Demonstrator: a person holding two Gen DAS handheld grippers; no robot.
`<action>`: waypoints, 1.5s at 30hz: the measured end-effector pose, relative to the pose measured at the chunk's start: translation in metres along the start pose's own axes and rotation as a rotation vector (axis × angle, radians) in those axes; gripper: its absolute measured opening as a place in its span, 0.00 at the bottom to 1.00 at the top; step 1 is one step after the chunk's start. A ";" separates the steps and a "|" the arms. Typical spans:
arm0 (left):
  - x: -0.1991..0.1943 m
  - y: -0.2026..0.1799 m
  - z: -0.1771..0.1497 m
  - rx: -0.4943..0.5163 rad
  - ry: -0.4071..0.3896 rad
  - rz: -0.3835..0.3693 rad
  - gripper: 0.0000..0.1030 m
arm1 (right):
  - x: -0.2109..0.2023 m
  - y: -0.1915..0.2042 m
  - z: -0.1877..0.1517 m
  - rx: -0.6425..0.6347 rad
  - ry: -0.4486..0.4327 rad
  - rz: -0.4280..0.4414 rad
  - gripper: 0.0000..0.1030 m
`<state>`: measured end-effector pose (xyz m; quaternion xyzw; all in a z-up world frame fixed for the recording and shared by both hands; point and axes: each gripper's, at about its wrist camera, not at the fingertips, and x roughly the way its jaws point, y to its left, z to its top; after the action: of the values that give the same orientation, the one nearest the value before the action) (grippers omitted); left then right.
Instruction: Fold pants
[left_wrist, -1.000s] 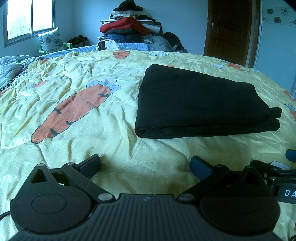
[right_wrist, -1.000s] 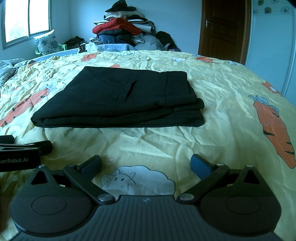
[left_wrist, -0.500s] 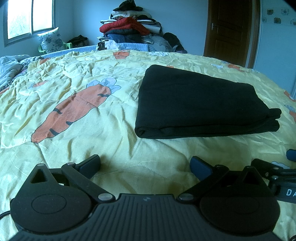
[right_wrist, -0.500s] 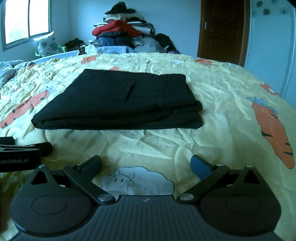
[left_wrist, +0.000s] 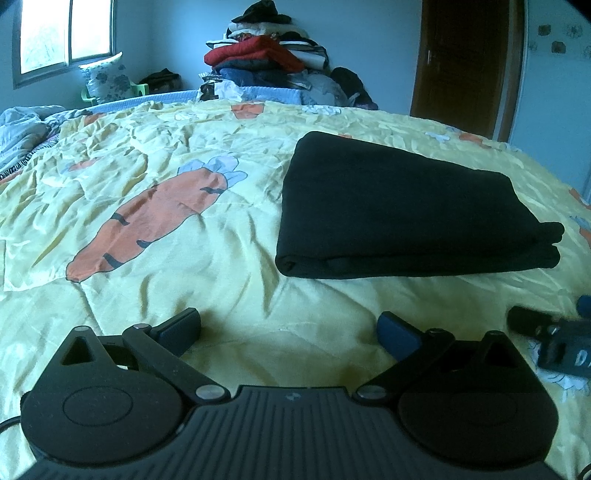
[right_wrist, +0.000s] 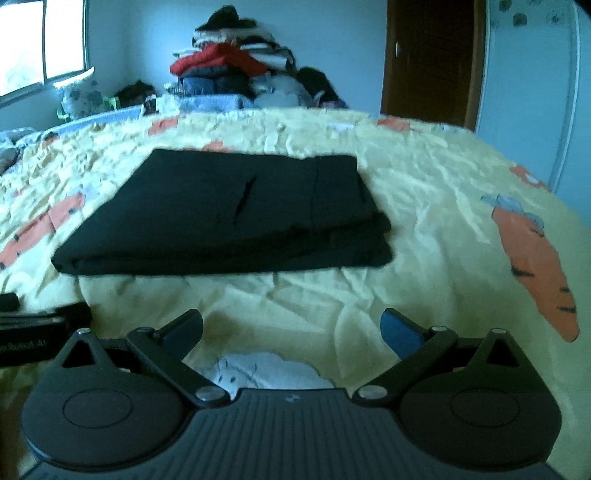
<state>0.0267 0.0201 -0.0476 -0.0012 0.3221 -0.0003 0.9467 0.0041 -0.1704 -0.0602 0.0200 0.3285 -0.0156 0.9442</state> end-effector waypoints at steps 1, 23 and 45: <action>0.000 0.000 0.000 0.001 0.001 0.001 1.00 | 0.003 0.001 -0.002 -0.004 0.013 0.000 1.00; 0.001 -0.001 0.000 0.008 0.003 0.006 1.00 | 0.002 0.002 -0.007 -0.007 -0.001 0.003 1.00; 0.001 -0.001 0.000 0.009 0.004 0.006 1.00 | 0.002 0.001 -0.008 -0.006 -0.001 0.004 1.00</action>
<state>0.0277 0.0194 -0.0482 0.0041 0.3238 0.0010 0.9461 0.0009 -0.1686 -0.0672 0.0175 0.3278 -0.0129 0.9445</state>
